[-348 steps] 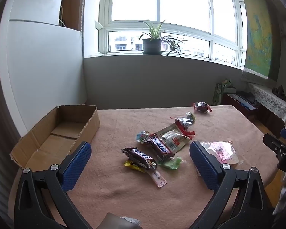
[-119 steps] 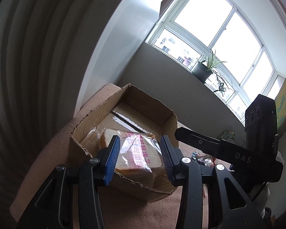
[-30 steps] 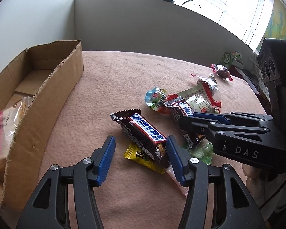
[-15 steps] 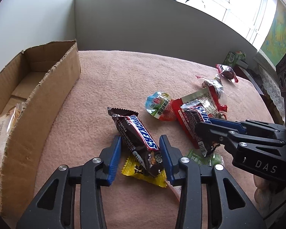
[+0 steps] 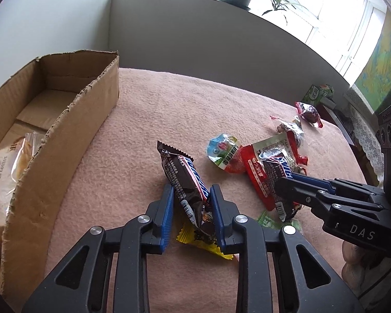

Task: Organize snacks
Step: 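Carry both Snickers bars into the cardboard box with both grippers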

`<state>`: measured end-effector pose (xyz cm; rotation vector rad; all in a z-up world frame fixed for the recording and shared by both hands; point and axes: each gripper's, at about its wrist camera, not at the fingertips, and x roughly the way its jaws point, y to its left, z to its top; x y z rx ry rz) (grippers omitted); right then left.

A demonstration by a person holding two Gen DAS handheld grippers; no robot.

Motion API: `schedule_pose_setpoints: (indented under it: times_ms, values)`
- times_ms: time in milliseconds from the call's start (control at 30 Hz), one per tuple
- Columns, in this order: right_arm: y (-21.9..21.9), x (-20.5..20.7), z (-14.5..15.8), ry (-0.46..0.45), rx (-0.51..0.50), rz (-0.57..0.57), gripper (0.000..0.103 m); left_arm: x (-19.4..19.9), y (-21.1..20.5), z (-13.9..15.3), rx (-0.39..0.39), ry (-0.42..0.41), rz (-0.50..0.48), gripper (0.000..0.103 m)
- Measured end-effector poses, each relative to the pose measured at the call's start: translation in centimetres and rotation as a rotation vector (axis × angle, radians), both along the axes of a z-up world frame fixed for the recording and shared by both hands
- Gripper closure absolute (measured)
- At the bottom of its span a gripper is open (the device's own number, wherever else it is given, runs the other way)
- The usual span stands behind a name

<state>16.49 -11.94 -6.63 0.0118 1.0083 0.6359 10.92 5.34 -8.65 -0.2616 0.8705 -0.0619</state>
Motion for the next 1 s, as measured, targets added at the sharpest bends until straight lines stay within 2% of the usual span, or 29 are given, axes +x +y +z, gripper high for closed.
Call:
schedule_pose_setpoints:
  times_ms: [333,467,733,900,1000]
  values:
    - [-0.6,-0.7,2.9,-0.042,0.044,-0.015,0.074,-0.8,0.5,1.6,-0.042,-0.052,0.006,0.082]
    - [-0.1,-1.5,4.9,-0.079,0.062,-0.002,0.074,-2.2,1.1,3.7,-0.031,-0.119,0.015,0.082]
    - [3.3,-2.9,8.8,-0.147,0.11,0.036,0.074,-4.5,3.5,6.1,-0.056,-0.21,0.056,0.082]
    - [7.0,-3.4,10.1,-0.171,0.11,0.076,0.074,-5.9,5.7,7.4,-0.044,-0.271,0.105,0.082]
    - [9.5,-3.6,10.5,-0.182,0.109,0.103,0.074,-6.3,7.4,7.2,-0.043,-0.275,0.138,0.083]
